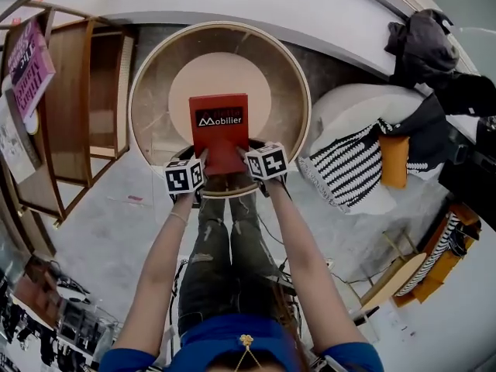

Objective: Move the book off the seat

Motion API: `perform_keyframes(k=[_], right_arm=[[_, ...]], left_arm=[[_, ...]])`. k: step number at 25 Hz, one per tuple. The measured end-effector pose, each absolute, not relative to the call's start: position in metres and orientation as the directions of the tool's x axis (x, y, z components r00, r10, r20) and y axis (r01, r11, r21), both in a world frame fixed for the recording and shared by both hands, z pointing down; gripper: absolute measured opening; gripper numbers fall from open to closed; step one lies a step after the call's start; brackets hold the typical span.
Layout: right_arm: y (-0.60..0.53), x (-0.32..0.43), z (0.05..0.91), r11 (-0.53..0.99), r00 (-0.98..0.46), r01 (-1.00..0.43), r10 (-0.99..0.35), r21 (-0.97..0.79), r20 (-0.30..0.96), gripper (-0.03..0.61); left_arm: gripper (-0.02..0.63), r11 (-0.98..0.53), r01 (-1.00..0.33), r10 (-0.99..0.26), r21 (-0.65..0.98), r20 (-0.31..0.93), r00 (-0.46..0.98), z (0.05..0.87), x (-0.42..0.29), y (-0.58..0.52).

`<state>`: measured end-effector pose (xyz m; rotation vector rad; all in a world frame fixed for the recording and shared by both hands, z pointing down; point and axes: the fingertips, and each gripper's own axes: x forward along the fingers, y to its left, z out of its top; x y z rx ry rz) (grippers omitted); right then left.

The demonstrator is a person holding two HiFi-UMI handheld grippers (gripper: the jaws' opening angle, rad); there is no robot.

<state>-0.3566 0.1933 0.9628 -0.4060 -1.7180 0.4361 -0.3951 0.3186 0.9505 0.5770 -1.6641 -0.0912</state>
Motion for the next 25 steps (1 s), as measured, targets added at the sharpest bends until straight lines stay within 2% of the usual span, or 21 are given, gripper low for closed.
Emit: perform_keyframes(k=[13, 25], right_arm=[[0.19, -0.3559, 0.9682, 0.868, -0.221, 0.019, 0.487, -0.495, 0.845, 0.16], [0.1915, -0.3552, 0.9684, 0.878, -0.248, 0.011, 0.466, -0.478, 0.849, 0.161]], left_arm=[[0.173, 0.86, -0.308, -0.437, 0.406, 0.899, -0.036, 0.9636, -0.3958, 0.3168], [0.175, 0.863, -0.309, -0.44, 0.4, 0.895, -0.07, 0.9639, -0.3957, 0.3177]])
